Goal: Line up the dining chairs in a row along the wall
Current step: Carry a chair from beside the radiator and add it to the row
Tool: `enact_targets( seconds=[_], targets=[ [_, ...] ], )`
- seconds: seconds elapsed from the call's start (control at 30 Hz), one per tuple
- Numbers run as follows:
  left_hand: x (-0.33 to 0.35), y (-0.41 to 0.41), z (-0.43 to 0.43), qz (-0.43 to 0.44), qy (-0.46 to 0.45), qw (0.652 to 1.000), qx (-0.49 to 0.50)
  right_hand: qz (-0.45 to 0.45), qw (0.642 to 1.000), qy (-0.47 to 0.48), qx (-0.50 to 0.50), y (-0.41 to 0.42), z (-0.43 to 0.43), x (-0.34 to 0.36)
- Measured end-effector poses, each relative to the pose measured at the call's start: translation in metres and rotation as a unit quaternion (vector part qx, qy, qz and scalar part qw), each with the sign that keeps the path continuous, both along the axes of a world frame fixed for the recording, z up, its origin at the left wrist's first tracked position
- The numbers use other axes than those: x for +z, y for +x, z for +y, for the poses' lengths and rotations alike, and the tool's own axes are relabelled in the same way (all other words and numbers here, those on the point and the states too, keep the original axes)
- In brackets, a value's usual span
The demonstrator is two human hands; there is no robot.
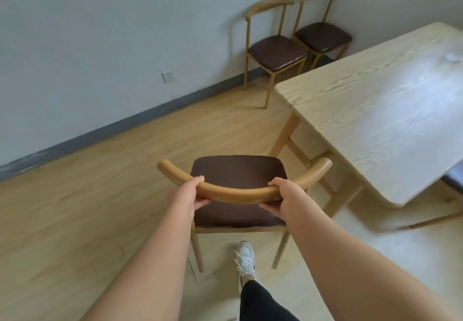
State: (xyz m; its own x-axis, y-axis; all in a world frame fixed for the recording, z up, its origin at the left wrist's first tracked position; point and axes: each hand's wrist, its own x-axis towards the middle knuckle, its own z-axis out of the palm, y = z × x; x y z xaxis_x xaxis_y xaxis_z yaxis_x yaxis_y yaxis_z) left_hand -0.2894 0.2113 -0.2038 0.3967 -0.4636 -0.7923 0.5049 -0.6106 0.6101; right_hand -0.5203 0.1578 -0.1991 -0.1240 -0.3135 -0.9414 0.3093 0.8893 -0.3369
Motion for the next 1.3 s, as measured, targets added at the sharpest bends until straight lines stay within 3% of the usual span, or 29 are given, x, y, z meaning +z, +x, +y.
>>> enact_targets(
  seconds=[0.6,0.97,1.3],
  targets=[
    [0.007,0.162,-0.245,-0.042,0.012,0.996,0.078,-0.027,0.998,-0.022,0.056,0.176,-0.273,0.005],
    [-0.004,0.266,-0.435,-0.026,0.034,0.999,-0.032,-0.015,0.998,0.008,-0.061,0.269,-0.423,-0.01],
    [-0.01,0.262,-0.635,-0.073,0.021,0.983,-0.169,-0.035,0.982,0.017,-0.186,0.266,-0.564,-0.028]
  ],
)
